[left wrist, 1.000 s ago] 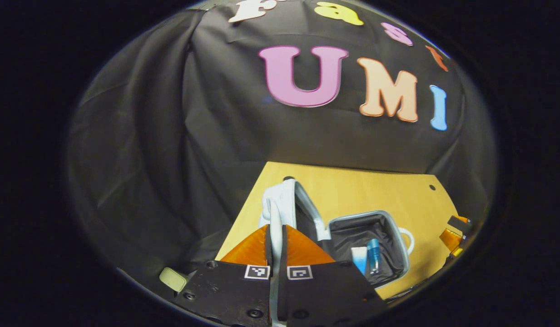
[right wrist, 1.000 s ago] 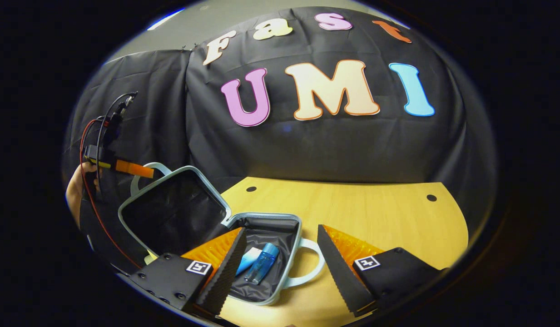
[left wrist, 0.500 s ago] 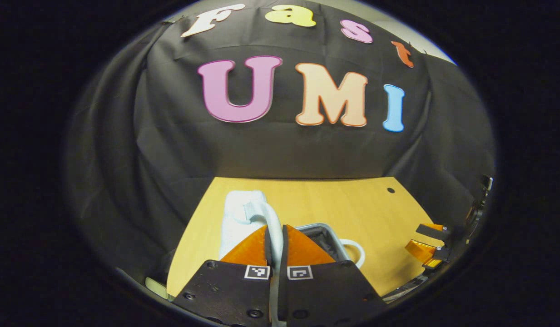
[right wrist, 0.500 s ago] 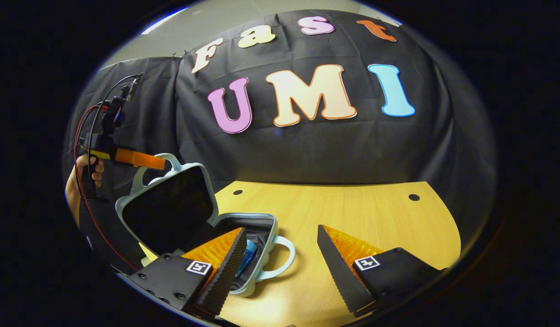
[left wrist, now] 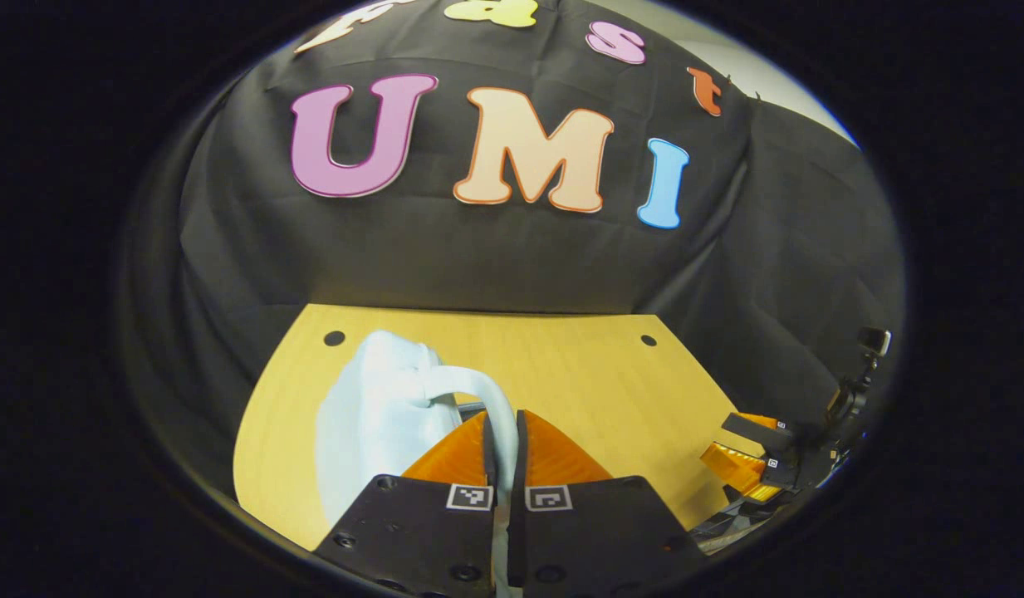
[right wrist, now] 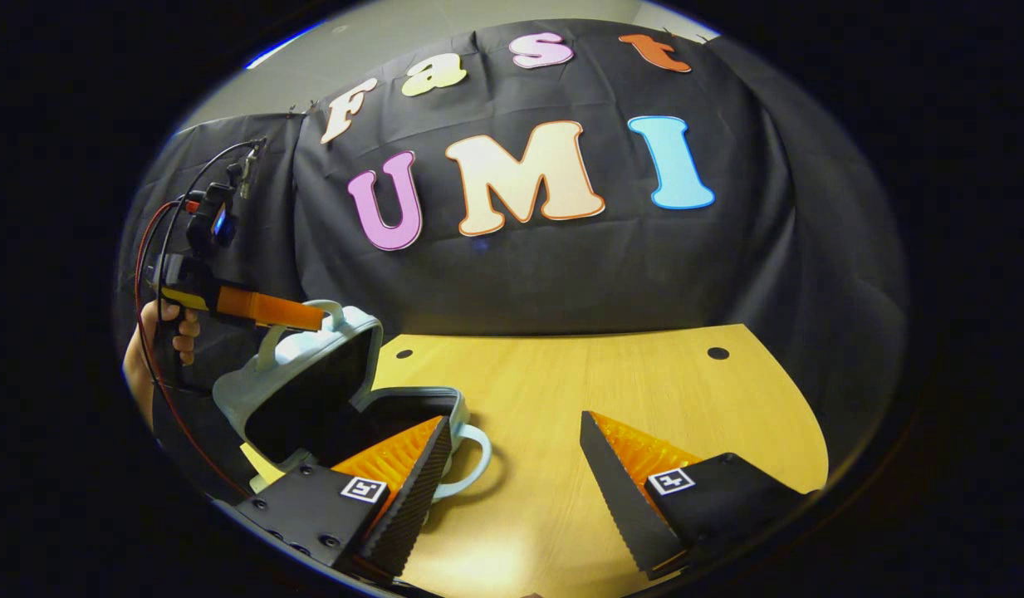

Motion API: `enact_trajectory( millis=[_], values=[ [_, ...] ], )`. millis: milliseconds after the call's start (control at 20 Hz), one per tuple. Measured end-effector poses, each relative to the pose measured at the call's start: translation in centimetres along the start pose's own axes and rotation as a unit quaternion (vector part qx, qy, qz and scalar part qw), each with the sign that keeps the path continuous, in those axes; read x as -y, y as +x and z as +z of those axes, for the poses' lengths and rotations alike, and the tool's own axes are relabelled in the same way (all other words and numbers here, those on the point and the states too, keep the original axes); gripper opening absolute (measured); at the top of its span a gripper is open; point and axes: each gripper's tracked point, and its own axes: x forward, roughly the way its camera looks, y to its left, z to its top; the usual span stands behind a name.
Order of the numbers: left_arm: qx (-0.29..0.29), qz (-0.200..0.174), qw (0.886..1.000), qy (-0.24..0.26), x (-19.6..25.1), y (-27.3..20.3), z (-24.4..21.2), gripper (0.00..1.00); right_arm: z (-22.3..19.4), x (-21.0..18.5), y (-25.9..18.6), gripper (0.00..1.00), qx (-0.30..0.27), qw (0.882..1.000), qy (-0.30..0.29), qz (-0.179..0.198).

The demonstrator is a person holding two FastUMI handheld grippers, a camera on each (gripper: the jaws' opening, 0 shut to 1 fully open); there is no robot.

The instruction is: First open the suitcase, pack the skin care products into it, and then close the suitcase.

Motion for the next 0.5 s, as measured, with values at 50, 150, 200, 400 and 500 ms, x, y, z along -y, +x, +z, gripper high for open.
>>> enact_trajectory(
  millis=[50,150,200,400,500],
  values=[
    [-0.005,-0.003,1.000,0.000,0.5,0.6,-0.5,0.00,0.0,0.4,-0.2,0.98,0.000,1.000,-0.001,-0.003],
    [-0.015,-0.008,1.000,0.005,1.8,1.5,-1.2,0.00,-0.1,1.3,-0.7,0.98,-0.001,1.000,-0.001,-0.009],
    [-0.021,-0.009,1.000,0.007,2.2,1.9,-1.7,0.00,-0.2,1.7,-1.0,0.98,-0.002,1.000,-0.001,-0.012],
    [-0.037,-0.006,0.999,0.006,3.9,4.1,-3.4,0.00,-0.8,3.5,-1.9,0.98,-0.011,1.000,0.001,-0.021],
    [-0.051,-0.003,0.999,0.010,4.7,5.1,-4.8,0.00,-1.1,4.7,-2.5,0.98,-0.014,1.000,-0.003,-0.025]
  ],
)
